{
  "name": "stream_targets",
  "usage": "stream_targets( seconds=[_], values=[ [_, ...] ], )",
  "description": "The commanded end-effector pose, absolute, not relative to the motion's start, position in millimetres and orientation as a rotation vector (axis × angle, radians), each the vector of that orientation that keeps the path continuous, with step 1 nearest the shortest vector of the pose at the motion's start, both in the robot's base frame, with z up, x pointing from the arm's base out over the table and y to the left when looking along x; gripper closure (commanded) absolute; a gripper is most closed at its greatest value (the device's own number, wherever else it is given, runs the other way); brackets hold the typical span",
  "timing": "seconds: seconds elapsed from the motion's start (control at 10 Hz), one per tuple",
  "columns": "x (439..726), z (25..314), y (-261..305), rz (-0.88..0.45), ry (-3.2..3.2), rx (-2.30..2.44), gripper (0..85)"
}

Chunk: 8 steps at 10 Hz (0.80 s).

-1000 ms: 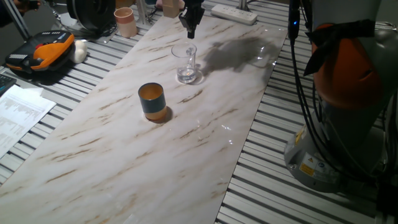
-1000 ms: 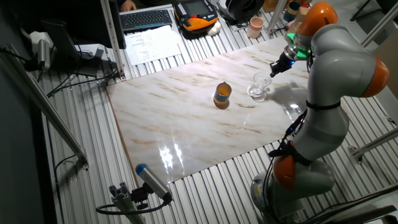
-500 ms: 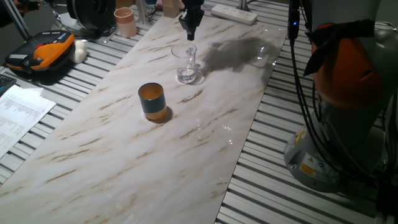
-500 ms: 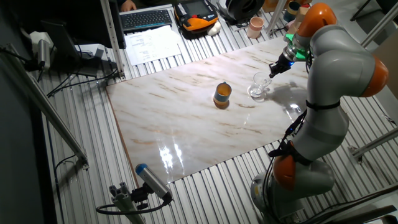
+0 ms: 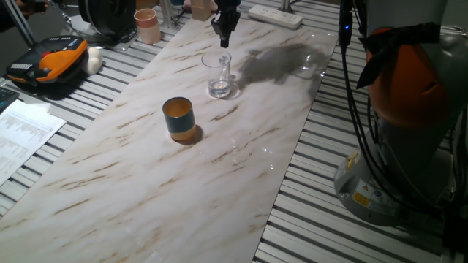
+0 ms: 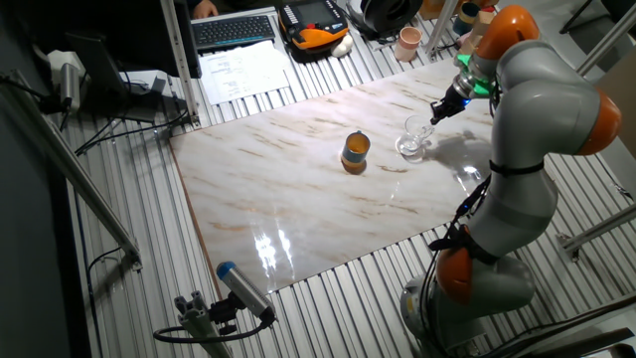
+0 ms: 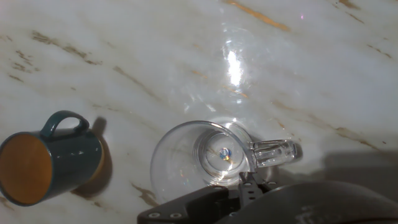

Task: Pour the water from one cup into another empty cup

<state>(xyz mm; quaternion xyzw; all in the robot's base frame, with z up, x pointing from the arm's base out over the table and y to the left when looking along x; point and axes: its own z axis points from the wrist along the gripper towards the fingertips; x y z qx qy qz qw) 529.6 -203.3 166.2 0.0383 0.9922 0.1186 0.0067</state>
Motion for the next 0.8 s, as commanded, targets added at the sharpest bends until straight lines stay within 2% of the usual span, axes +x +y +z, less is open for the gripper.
stream_targets(
  seconds=[0.0,0.7],
  values=[
    [529.5,165.3,-203.5,0.373,3.103,0.12,85.0],
    [528.3,158.9,-205.0,0.412,3.088,0.107,85.0]
  ],
)
